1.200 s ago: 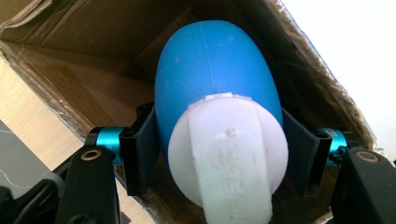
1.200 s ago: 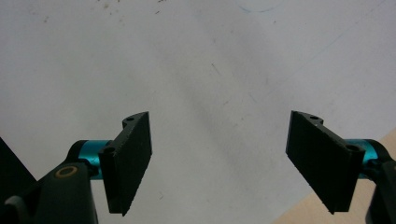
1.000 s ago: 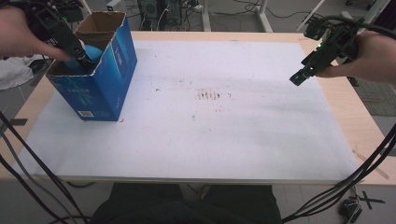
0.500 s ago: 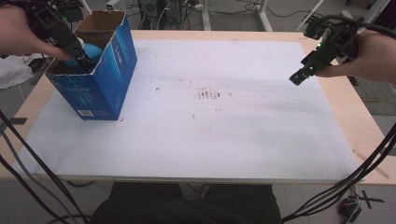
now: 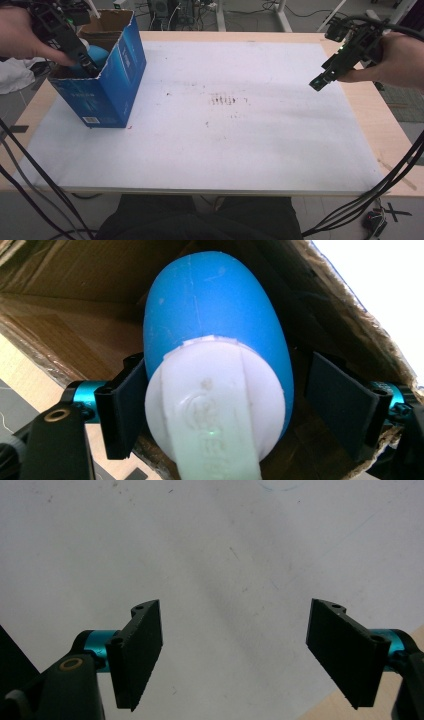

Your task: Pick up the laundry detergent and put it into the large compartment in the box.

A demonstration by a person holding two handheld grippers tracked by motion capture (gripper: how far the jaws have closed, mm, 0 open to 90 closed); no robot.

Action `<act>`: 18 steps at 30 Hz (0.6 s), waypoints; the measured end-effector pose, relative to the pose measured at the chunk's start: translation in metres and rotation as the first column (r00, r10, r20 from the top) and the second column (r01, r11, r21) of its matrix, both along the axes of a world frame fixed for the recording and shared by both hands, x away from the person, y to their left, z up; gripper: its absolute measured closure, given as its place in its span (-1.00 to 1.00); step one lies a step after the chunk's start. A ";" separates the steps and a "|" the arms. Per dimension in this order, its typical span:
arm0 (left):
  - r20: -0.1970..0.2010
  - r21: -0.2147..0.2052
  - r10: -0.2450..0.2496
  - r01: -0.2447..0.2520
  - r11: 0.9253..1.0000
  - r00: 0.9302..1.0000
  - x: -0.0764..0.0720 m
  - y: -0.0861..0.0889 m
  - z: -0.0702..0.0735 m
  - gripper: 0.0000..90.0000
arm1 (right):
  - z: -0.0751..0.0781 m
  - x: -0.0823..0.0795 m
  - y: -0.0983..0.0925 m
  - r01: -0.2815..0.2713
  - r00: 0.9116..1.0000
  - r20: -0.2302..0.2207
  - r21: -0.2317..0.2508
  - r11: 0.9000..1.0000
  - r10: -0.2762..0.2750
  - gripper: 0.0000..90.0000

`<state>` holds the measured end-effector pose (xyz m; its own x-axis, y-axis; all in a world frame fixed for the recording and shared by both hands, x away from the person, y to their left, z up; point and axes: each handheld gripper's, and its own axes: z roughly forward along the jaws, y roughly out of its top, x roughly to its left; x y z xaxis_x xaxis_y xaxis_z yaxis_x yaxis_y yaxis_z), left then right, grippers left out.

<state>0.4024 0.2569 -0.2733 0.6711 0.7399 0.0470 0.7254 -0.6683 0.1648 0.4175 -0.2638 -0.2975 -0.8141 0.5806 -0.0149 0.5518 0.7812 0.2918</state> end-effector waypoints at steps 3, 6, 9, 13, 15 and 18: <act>-0.004 -0.001 -0.002 0.002 1.000 1.000 0.001 0.000 0.001 -0.56 | 0.000 0.000 0.000 0.005 1.000 -0.001 0.003 1.000 -0.005 -0.51; 0.002 -0.004 -0.009 0.009 1.000 1.000 0.001 0.000 0.002 -0.58 | 0.000 0.000 0.000 0.006 1.000 -0.001 0.004 1.000 -0.006 -0.51; 0.003 0.007 -0.030 0.030 1.000 1.000 0.001 0.000 0.004 -0.60 | 0.000 0.000 0.000 0.004 1.000 -0.002 0.002 1.000 -0.004 -0.51; 0.014 0.008 -0.038 0.038 0.999 0.999 0.001 0.000 0.007 -0.60 | 0.000 0.000 0.000 0.005 1.000 -0.002 0.002 1.000 -0.005 -0.51; 0.018 0.010 -0.048 0.048 0.999 0.999 0.001 0.000 0.008 -0.60 | 0.000 0.000 0.000 0.002 1.000 -0.001 0.005 1.000 -0.002 -0.51; 0.025 0.015 -0.057 0.057 0.998 0.998 0.001 0.000 0.011 -0.60 | 0.000 0.000 0.000 0.002 1.000 -0.001 0.006 1.000 -0.002 -0.51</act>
<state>0.4038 0.2573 -0.2624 0.7105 0.6997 0.0748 0.6817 -0.7108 0.1735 0.4175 -0.2641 -0.2975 -0.8127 0.5826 -0.0110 0.5538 0.7782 0.2960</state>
